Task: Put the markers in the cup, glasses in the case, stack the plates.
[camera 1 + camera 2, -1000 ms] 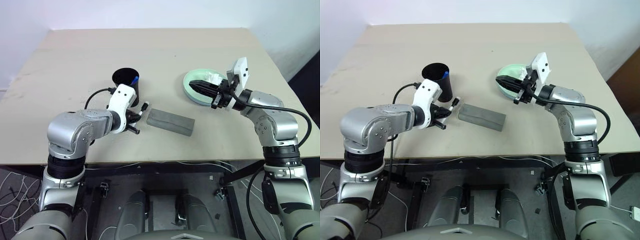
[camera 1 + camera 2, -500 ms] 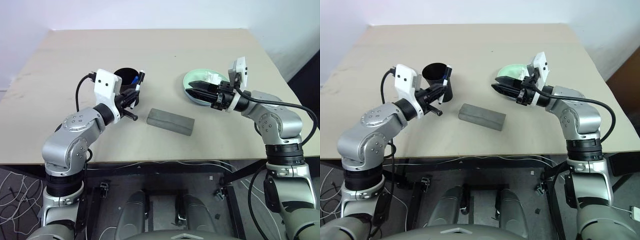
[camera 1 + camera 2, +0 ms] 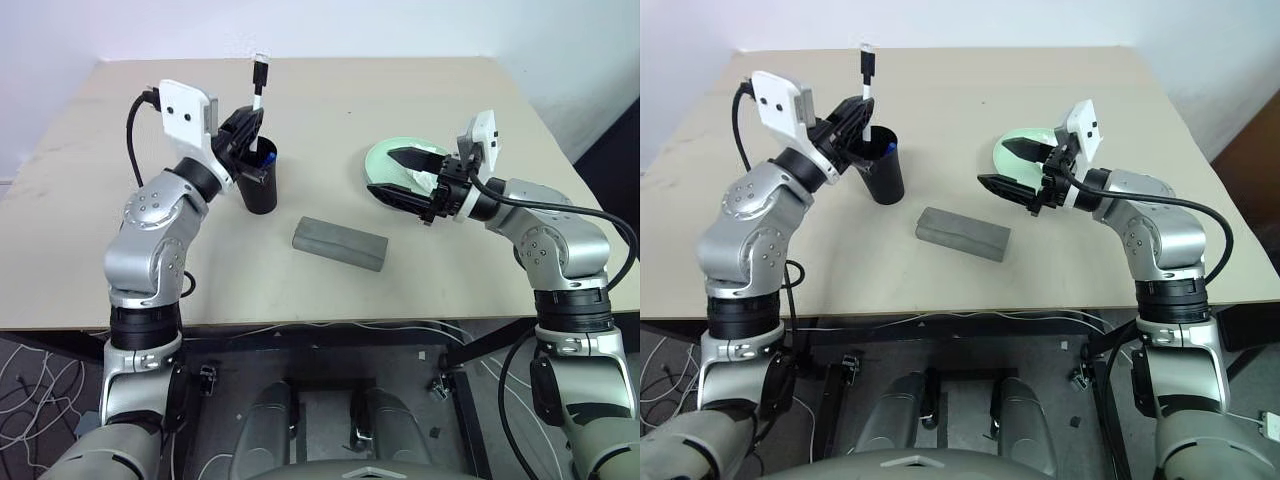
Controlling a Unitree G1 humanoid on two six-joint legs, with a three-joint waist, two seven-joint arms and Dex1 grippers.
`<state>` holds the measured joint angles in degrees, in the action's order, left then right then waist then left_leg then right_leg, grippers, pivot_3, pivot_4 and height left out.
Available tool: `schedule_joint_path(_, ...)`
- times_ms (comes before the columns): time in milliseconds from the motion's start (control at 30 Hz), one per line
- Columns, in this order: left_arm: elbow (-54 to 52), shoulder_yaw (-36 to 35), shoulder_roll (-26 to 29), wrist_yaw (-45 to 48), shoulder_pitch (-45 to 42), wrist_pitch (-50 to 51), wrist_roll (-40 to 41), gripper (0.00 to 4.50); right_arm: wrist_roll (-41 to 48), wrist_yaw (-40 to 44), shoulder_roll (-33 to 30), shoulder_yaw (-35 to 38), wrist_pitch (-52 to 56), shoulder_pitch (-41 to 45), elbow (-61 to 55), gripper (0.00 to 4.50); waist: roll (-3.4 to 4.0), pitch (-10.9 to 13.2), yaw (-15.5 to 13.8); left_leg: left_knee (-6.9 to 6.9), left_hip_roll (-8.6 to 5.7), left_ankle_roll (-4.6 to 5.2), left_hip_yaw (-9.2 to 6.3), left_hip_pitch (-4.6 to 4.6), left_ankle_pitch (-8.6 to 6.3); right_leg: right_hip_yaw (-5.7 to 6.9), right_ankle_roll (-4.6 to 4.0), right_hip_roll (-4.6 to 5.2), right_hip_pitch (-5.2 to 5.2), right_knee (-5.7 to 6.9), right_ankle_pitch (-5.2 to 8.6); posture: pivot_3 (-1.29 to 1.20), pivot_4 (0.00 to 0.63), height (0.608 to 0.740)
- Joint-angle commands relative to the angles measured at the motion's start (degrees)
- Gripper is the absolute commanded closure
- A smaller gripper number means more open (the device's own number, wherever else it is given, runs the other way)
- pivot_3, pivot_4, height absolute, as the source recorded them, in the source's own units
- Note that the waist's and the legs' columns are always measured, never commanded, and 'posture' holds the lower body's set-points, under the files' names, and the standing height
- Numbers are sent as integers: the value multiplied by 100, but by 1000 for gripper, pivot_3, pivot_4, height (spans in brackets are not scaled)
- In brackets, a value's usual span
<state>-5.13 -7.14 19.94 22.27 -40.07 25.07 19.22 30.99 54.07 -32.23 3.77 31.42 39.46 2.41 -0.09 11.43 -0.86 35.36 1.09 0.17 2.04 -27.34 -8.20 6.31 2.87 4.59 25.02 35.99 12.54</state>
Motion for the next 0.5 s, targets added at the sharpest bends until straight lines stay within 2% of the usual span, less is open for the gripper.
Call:
schedule_joint_path(33, 532, 27, 104, 186, -328, -656, -224, 4500, 7, -64, 0, 142, -155, 39, -188, 20, 0, 0, 0, 3, 0, 0, 0, 0, 0, 0, 0, 0, 0, 1, 0, 0, 150, 721)
schedule_joint_path(300, 1794, -66, 283, 402, -1032, -1438, -441, 4500, 10, -128, -75, 177, -142, -41, -307, 20, 0, 0, -3, 14, 2, 1, -1, -3, -1, 1, 0, 2, -1, 5, 0, 0, 150, 721)
schedule_joint_path(500, 2395, -52, 280, 468, -1095, -1727, -491, 4500, -32, -137, -124, 161, -166, -43, -308, 20, 0, 0, 6, 15, 2, 4, 2, -1, -1, 0, 2, 1, -1, 11, -1, 0, 150, 721)
